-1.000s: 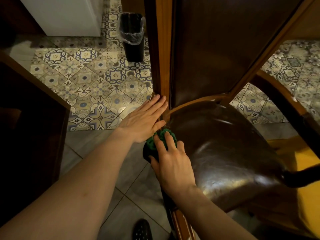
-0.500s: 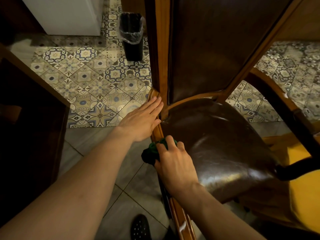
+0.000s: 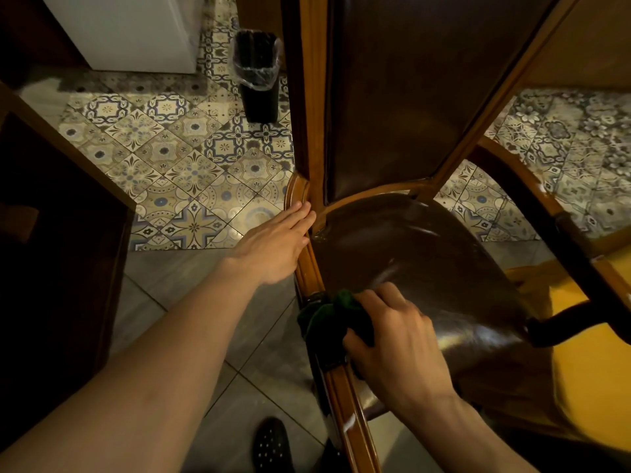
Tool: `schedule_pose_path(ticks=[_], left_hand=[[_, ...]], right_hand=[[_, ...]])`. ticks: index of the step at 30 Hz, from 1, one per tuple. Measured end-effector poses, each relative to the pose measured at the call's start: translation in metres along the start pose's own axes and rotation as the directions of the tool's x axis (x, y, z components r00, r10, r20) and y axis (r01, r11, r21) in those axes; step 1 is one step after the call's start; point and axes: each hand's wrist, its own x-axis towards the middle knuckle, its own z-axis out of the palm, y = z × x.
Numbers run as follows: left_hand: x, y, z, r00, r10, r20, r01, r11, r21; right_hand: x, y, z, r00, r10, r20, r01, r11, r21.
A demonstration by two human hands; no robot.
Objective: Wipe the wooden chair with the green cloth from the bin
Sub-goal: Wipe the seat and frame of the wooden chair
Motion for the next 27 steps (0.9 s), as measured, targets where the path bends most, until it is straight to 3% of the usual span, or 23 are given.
schedule_pose_path(ticks=[5, 15, 19, 27], left_hand=[[-0.016, 0.015, 0.005, 1.000, 0.017, 0.015, -0.017, 1.000, 0.018], [-0.051, 0.042, 0.042, 0.992, 0.125, 0.001, -0.124, 0.986, 0.112], [-0.060, 0.051, 0.050, 0.989, 0.148, 0.008, -0.148, 0.979, 0.138], [-0.066, 0.071, 0.062, 0.999, 0.053, 0.009, -0.054, 0.977, 0.205]], right_hand=[[-0.027, -0.005, 0.000, 0.999, -0.012, -0.044, 0.011, 1.000, -0.025], [-0.074, -0.003, 0.050, 0.985, -0.089, 0.147, 0.111, 0.982, -0.150], [-0.084, 0.004, 0.064, 0.984, -0.119, 0.136, 0.142, 0.975, -0.174], [-0.107, 0.014, 0.070, 0.975, -0.162, 0.153, 0.192, 0.960, -0.205]])
